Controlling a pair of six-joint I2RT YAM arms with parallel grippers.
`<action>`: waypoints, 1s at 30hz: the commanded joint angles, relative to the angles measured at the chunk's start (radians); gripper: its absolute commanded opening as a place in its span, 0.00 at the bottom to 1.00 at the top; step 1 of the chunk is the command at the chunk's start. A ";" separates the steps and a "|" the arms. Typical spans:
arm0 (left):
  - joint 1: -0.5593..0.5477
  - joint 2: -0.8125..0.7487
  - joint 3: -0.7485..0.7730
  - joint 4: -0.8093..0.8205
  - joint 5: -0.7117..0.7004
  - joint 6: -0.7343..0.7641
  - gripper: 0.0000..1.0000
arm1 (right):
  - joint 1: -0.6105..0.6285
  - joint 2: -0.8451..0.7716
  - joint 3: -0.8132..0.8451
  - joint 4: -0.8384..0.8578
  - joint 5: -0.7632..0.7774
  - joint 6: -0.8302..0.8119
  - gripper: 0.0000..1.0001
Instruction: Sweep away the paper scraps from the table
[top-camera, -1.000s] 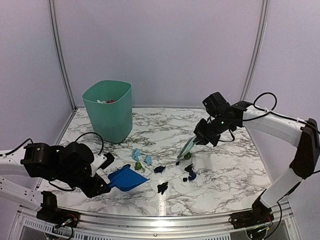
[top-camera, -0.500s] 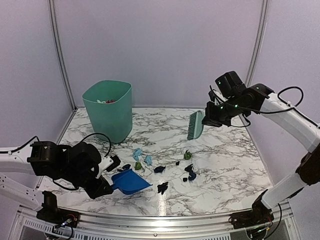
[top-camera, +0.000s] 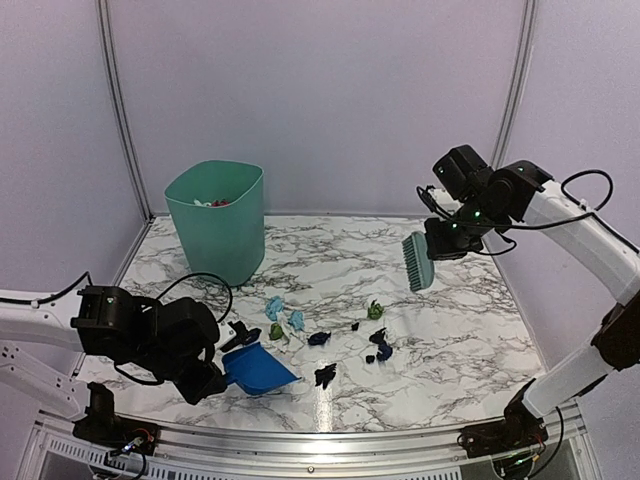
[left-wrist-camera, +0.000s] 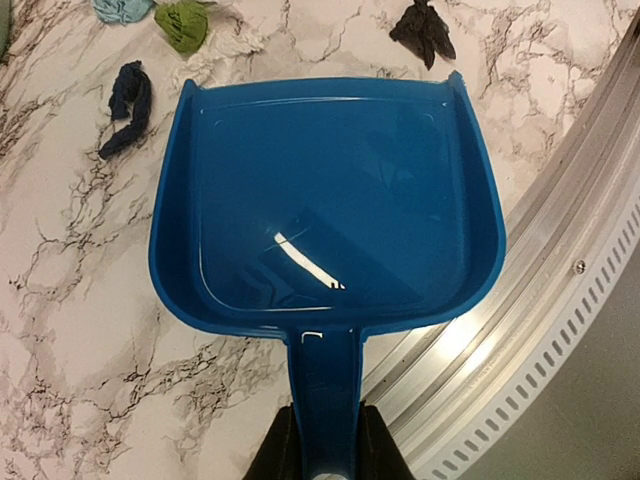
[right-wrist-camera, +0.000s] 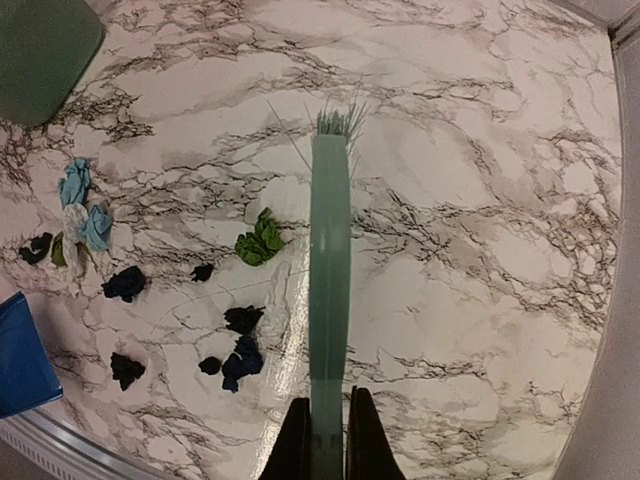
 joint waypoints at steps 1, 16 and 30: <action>-0.030 0.080 0.023 -0.039 -0.014 0.011 0.00 | -0.005 0.000 0.033 -0.057 0.062 -0.089 0.00; -0.033 0.423 0.219 -0.018 0.139 0.225 0.00 | 0.026 0.091 -0.041 -0.041 -0.099 -0.212 0.00; -0.032 0.551 0.285 -0.005 0.141 0.204 0.00 | 0.105 0.115 -0.154 -0.066 -0.132 -0.177 0.00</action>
